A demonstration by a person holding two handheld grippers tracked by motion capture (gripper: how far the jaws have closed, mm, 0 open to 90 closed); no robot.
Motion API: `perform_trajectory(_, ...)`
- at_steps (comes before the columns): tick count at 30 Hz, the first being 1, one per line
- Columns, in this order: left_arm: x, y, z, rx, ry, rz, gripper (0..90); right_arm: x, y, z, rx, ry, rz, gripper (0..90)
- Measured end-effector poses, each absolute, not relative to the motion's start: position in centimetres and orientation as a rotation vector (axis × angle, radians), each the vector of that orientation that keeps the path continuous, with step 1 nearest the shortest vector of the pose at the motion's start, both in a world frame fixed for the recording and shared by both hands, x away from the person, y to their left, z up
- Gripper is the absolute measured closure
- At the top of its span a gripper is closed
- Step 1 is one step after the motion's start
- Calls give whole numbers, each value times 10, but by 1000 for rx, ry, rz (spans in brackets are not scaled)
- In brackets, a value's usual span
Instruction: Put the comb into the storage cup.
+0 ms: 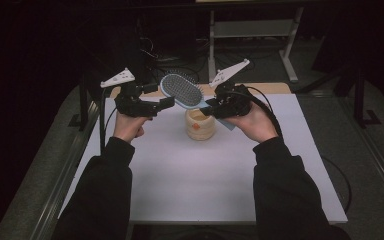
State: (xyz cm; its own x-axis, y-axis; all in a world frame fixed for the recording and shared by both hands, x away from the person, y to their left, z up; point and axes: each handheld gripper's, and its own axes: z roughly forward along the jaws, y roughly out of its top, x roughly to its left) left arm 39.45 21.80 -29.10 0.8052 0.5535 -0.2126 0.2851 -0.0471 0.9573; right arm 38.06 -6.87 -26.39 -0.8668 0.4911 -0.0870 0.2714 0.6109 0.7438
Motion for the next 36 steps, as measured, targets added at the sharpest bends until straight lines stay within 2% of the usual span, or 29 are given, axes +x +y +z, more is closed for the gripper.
perform_trajectory(10, 397, 201, -284, 1652, 681, 226, 4, 381, -64, -265, 611, 2556, 1118, 685)
perform_trajectory(22, 398, 194, -282, 1618, 720, 231, 138, 383, -63, -264, 620, 2532, 1132, 686)
perform_trajectory(36, 402, 185, -284, 1559, 727, 167, 243, 383, -65, -267, 641, 2490, 1135, 686)
